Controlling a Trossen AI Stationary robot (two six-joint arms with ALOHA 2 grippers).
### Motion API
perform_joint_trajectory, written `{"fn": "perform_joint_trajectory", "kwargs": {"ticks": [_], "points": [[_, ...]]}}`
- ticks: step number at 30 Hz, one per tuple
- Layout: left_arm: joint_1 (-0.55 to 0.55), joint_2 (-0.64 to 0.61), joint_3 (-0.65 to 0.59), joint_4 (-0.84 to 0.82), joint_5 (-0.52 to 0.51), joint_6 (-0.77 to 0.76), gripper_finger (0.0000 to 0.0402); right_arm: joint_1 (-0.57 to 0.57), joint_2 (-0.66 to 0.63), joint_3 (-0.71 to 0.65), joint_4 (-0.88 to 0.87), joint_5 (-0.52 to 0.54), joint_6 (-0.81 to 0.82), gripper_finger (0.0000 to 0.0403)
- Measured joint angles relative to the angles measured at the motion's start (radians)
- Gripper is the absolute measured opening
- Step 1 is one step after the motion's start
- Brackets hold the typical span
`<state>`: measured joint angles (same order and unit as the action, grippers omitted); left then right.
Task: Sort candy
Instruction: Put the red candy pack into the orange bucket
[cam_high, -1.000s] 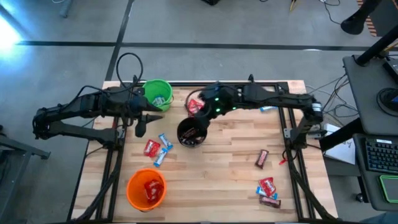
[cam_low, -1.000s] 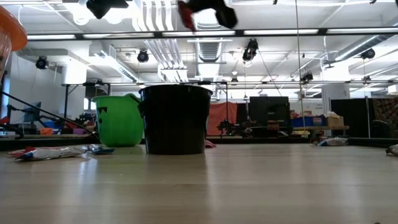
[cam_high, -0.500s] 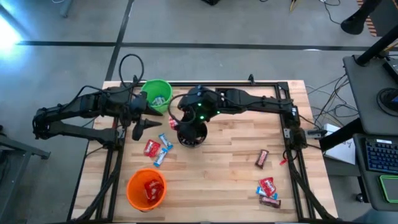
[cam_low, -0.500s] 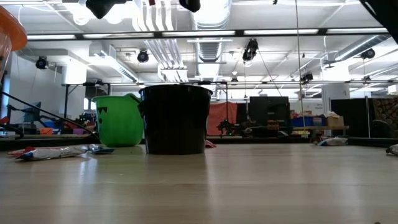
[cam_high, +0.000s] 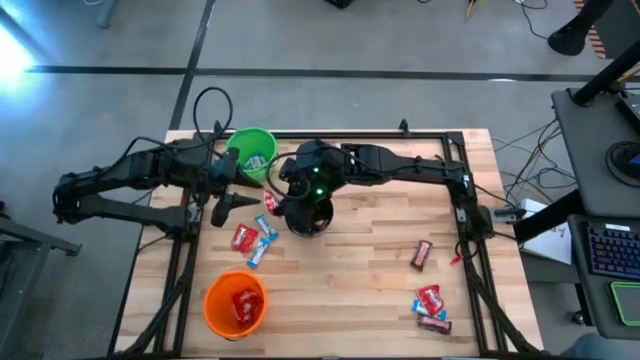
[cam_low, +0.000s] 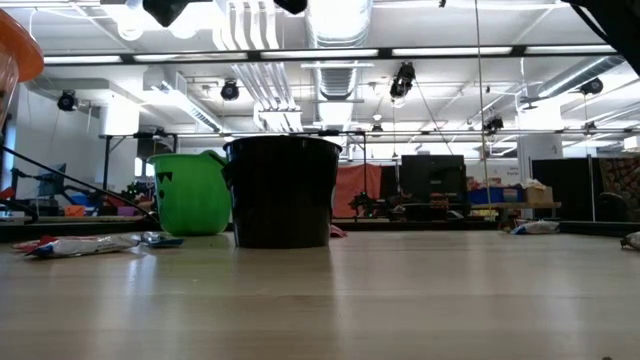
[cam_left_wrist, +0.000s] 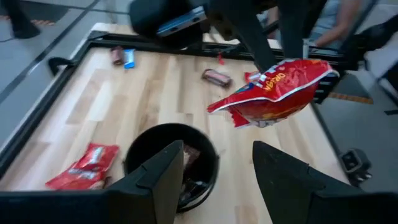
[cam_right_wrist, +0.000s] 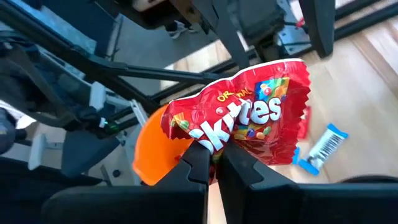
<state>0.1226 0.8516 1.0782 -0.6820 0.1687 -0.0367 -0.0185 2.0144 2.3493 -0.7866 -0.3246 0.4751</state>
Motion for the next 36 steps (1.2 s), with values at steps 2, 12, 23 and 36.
{"fn": "perform_joint_trajectory", "kwargs": {"ticks": [2,12,23,36], "points": [[0.000,0.007,0.000,0.021,0.031,0.002,0.0175,0.001,0.000,0.000,0.014,-0.008,0.000,0.0008],[0.000,0.027,0.000,0.093,0.107,0.028,0.0175,-0.002,0.002,0.000,0.016,-0.020,-0.014,0.0008],[0.000,0.050,0.001,0.169,0.183,0.033,0.0166,-0.002,0.002,0.000,0.063,-0.054,-0.015,0.0008],[0.000,0.092,0.008,0.182,0.291,0.019,0.0165,-0.014,0.002,0.000,0.056,-0.056,-0.015,0.0008]]}}
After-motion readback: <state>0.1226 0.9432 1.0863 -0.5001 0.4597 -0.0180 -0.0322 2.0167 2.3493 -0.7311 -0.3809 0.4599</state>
